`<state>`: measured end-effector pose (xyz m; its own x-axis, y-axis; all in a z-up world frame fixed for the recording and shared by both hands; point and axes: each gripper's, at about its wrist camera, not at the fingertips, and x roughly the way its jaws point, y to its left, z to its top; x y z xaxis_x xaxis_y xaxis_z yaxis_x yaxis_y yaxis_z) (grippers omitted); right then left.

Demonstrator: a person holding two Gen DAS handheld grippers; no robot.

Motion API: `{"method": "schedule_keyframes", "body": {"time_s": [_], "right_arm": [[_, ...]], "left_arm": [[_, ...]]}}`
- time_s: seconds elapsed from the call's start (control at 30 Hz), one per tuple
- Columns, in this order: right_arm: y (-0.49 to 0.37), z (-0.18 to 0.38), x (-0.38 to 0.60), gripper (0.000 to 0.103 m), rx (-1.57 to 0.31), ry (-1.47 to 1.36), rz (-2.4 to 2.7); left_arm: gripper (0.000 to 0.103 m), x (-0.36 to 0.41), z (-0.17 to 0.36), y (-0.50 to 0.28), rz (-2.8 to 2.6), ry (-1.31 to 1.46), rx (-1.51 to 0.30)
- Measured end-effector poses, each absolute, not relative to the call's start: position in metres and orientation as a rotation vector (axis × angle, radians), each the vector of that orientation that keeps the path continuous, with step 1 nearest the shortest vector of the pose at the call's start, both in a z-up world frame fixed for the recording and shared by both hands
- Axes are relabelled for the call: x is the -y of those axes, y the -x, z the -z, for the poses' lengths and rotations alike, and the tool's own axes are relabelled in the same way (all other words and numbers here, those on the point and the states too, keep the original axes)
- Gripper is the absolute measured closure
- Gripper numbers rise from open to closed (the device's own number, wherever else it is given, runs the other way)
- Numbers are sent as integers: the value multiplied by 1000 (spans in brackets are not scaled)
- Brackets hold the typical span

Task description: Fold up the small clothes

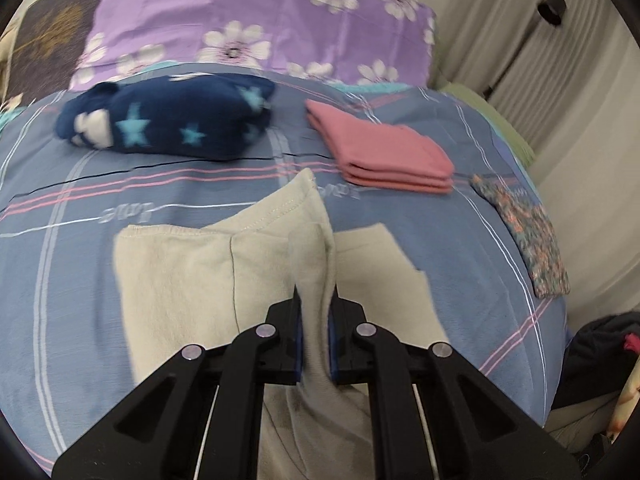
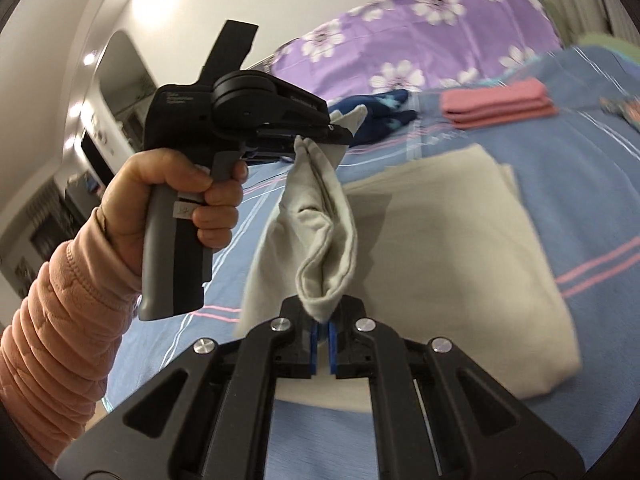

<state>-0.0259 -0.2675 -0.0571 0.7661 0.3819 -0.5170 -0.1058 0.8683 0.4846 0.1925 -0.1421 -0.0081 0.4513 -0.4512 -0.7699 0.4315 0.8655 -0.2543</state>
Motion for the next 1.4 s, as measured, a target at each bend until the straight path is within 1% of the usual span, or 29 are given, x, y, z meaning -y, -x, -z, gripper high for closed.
{"method": "schedule_keyframes", "body": {"time_s": [0.3,0.4,0.53,0.73,0.8,0.87,0.93,1.03,1.1,1.17,1.23,1.3,1.4], "right_arm": [[48,78,335,100,-643,-552,-163],[48,89,347,99,-672,-582,-161],[48,104,355,99,-709,-623,-168],[44,109,359,98,-717,-638,-177],[44,112,363,95,-720,-648,-173],[46,117,366,93,-730,-670,-170],[48,122,373,90,-739,-716,-179],[51,128,381,90,-742,-785,-199],[50,129,383,90,-741,-797,-205],[52,129,382,90,-741,-794,-204],[53,128,380,89,-741,-777,-202],[54,124,376,85,-744,-753,-201],[54,120,373,83,-750,-737,-198]], "left_arm": [[94,235,32,-186,573,-114,-998],[94,260,52,-187,533,-198,-1026],[90,275,66,-185,522,-242,-1025],[89,282,65,-180,522,-293,-995],[78,278,57,-178,550,-249,-992],[61,274,46,-171,581,-205,-967],[57,264,30,-155,624,-190,-916],[44,238,11,-122,673,-223,-835],[41,210,6,-92,681,-277,-766],[34,185,10,-71,670,-312,-742],[33,154,19,-48,643,-336,-736],[29,130,28,-32,615,-347,-743],[27,92,42,-5,565,-348,-735]]}}
